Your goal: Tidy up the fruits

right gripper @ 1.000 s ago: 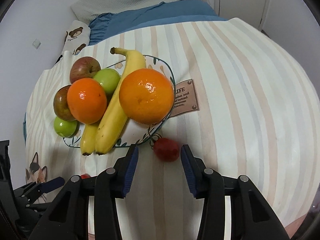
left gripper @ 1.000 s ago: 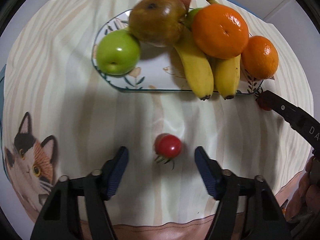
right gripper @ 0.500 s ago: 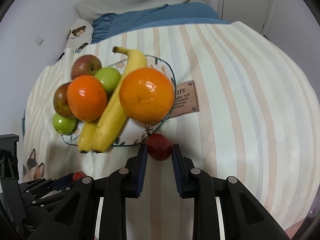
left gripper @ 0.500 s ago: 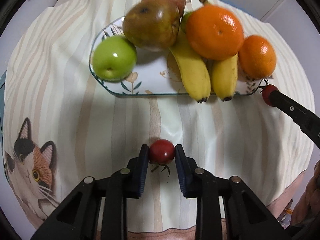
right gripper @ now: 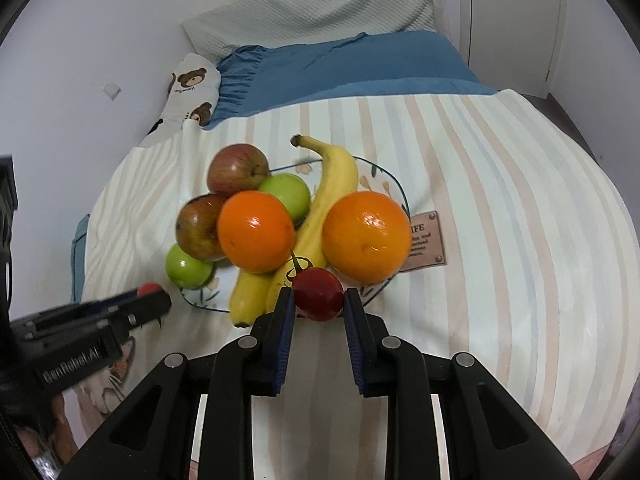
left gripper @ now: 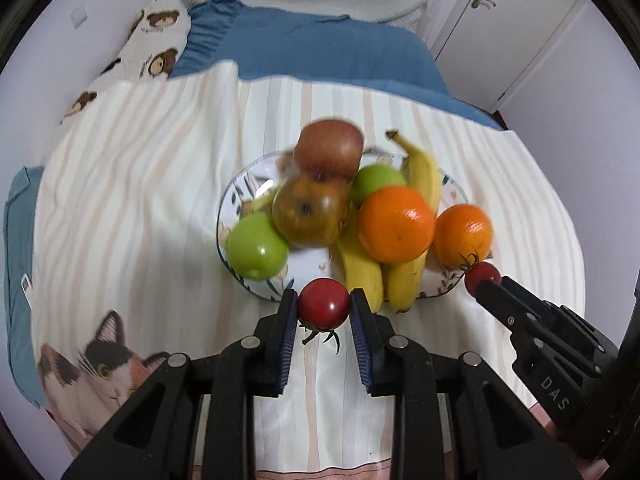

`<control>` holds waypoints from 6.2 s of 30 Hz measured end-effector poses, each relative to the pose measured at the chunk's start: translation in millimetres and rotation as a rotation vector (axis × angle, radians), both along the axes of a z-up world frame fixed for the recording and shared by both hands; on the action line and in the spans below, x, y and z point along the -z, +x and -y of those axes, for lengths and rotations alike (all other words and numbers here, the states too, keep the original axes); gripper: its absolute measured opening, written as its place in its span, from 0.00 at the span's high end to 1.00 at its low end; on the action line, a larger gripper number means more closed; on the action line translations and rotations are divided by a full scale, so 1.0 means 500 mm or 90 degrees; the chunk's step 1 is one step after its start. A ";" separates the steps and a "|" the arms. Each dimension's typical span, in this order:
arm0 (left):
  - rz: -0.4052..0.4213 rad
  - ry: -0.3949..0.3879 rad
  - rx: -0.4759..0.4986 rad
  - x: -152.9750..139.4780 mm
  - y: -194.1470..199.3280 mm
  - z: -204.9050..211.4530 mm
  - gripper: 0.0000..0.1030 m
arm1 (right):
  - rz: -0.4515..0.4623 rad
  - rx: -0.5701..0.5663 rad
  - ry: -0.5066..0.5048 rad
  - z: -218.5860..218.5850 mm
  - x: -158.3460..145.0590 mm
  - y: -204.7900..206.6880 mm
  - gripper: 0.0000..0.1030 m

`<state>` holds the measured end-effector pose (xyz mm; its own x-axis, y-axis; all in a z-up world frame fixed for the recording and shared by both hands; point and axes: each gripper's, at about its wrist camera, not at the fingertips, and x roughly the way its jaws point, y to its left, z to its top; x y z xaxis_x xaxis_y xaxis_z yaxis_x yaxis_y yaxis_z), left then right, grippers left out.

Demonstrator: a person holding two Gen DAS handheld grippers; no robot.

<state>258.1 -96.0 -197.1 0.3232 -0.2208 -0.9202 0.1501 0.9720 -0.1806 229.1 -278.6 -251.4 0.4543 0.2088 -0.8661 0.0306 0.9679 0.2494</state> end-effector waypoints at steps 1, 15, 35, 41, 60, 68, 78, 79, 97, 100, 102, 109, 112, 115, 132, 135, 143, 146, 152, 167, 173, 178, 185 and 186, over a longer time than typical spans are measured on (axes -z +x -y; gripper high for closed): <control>0.010 0.004 0.003 -0.015 0.001 0.002 0.77 | 0.007 -0.001 0.003 -0.002 -0.013 -0.004 0.74; 0.069 0.027 0.038 -0.154 -0.096 0.014 0.77 | 0.071 -0.026 0.006 -0.022 -0.183 -0.125 0.74; -0.080 0.018 0.024 0.074 0.046 0.036 0.77 | -0.024 0.005 0.012 0.009 -0.003 -0.001 0.74; -0.119 0.032 0.018 0.131 0.074 0.039 0.77 | -0.059 0.002 0.014 0.000 0.051 0.019 0.74; -0.156 0.042 0.011 0.188 0.097 0.033 0.62 | -0.103 0.043 0.020 0.010 0.113 0.048 0.51; -0.097 0.049 -0.009 0.131 0.074 -0.002 0.20 | -0.092 0.065 0.024 0.025 0.073 0.027 0.25; -0.031 0.121 -0.007 0.076 0.024 -0.032 0.03 | -0.065 0.052 -0.061 0.021 0.006 -0.004 0.04; -0.026 0.122 -0.012 0.070 0.018 -0.033 0.03 | -0.061 0.052 -0.069 0.021 0.000 -0.008 0.04; 0.070 0.104 -0.038 -0.112 -0.106 -0.051 0.03 | 0.008 0.061 -0.106 0.010 -0.153 -0.107 0.04; 0.088 0.088 -0.036 -0.164 -0.153 -0.053 0.03 | 0.033 0.058 -0.098 0.005 -0.210 -0.152 0.04; 0.106 0.085 -0.034 -0.200 -0.187 -0.054 0.03 | 0.057 0.055 -0.097 0.000 -0.255 -0.191 0.04; 0.172 0.084 -0.039 -0.316 -0.292 -0.057 0.03 | 0.114 0.040 -0.105 -0.015 -0.378 -0.301 0.04; 0.187 0.079 -0.043 -0.350 -0.328 -0.060 0.03 | 0.129 0.033 -0.105 -0.018 -0.420 -0.341 0.04; 0.190 0.076 -0.044 -0.373 -0.360 -0.060 0.03 | 0.148 0.025 -0.107 -0.023 -0.461 -0.381 0.04; 0.217 0.081 -0.061 -0.410 -0.424 -0.067 0.03 | 0.175 0.022 -0.112 -0.023 -0.526 -0.454 0.04; 0.221 0.083 -0.067 -0.405 -0.410 -0.068 0.03 | 0.173 0.025 -0.115 -0.022 -0.516 -0.441 0.04; 0.236 0.105 -0.079 -0.369 -0.347 -0.060 0.03 | 0.171 0.048 -0.140 -0.013 -0.459 -0.384 0.04; 0.235 0.106 -0.075 -0.346 -0.318 -0.055 0.02 | 0.166 0.057 -0.141 -0.007 -0.432 -0.355 0.04; 0.225 0.109 -0.069 -0.304 -0.274 -0.040 0.00 | 0.165 0.066 -0.148 -0.002 -0.388 -0.300 0.04; 0.195 0.123 -0.072 -0.240 -0.222 -0.021 0.00 | 0.140 0.074 -0.145 0.007 -0.309 -0.222 0.04; 0.197 0.125 -0.076 -0.237 -0.219 -0.022 0.00 | 0.142 0.073 -0.150 0.005 -0.307 -0.220 0.04; 0.201 0.126 -0.079 -0.238 -0.218 -0.023 0.00 | 0.143 0.074 -0.152 0.004 -0.307 -0.219 0.04; 0.200 0.125 -0.093 -0.234 -0.216 -0.030 0.00 | 0.144 0.076 -0.151 0.006 -0.311 -0.219 0.04; 0.201 0.129 -0.093 -0.233 -0.217 -0.030 0.00 | 0.145 0.076 -0.153 0.006 -0.310 -0.217 0.04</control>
<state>149.7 -81.1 -80.5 0.6111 0.0240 -0.7912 0.0248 0.9985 0.0494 120.7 -281.4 -96.6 0.6507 -0.0546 -0.7574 0.1162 0.9928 0.0283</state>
